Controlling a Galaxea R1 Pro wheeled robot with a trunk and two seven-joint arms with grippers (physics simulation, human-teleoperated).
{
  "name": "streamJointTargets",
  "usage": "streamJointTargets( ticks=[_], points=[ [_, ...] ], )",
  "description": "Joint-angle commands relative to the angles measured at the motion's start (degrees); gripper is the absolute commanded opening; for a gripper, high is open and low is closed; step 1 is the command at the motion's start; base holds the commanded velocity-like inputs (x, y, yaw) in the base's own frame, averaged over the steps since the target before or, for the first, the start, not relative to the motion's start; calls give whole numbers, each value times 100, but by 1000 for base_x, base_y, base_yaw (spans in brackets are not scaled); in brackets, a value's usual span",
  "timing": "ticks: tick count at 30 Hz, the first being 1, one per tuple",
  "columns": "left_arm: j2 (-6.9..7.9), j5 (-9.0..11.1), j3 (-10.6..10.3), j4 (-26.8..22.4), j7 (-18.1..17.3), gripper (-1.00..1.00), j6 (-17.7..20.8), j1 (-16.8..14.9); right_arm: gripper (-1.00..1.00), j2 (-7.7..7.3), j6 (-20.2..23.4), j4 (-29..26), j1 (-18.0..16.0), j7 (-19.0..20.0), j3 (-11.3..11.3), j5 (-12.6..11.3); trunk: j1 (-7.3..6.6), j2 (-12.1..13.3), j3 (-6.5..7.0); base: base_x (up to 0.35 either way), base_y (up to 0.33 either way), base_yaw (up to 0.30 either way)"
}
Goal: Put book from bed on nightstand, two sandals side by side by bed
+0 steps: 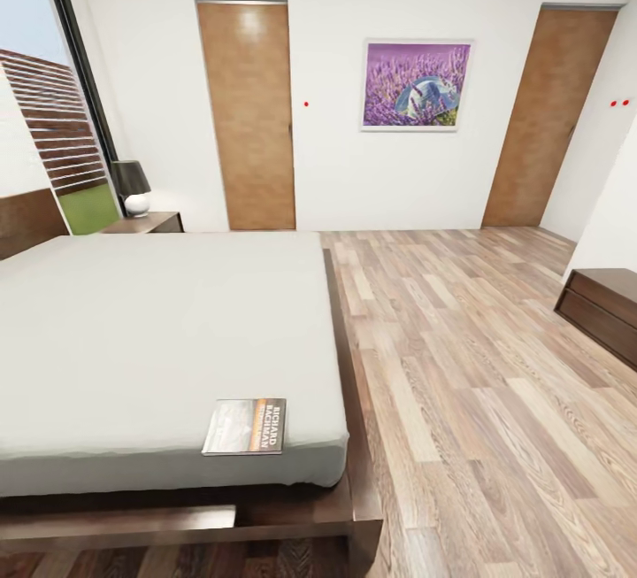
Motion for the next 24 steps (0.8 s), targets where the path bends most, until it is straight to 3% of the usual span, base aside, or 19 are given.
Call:
streamJointTargets(
  ticks=[1, 24],
  points=[
    [3, 16, 7, 5, -23, 100, -15, -4, 100, 3, -19, 8, -3, 37, -27, -18, -1, -2, -5, 0, 72, 0],
    [8, 9, 7, 20, -32, 100, -94, 5, 100, 14, -25, 83, -3, 119, -34, -91, -1, -2, -5, -60, 88, 0]
  ],
)
